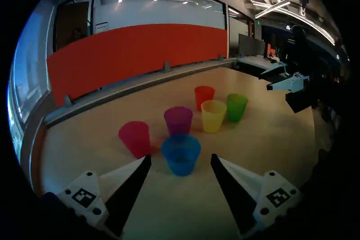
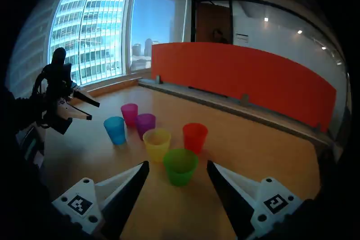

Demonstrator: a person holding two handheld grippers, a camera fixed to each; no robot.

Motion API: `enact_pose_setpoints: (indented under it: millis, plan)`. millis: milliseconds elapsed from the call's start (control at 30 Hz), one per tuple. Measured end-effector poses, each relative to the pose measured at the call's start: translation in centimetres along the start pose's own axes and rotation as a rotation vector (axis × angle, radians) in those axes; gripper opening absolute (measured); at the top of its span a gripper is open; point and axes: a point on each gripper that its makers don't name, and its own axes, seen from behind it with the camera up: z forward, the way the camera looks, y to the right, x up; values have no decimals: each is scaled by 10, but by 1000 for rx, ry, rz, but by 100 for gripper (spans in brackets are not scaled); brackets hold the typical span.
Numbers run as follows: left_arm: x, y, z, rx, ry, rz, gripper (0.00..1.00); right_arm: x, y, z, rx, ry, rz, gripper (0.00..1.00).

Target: Pour water

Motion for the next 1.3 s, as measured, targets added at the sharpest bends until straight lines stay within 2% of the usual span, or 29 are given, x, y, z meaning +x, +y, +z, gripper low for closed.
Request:
enact_pose_setpoints:
  millis: [267,667,1067,1300]
  plan:
    - [-16,1,19,-7,-49,31,99,-15,1,16,3,-25,8,100]
    - [-35,-1,39,-18,-105,24,99,-35,1,39,7,-67,11,100]
    - [-42,-3,56,-29,-135,39,99,-44,-1,56,18,-90,16,100]
    - [-41,-1,68,-41,-140,29,99,-47,1,63,16,-100,15,100]
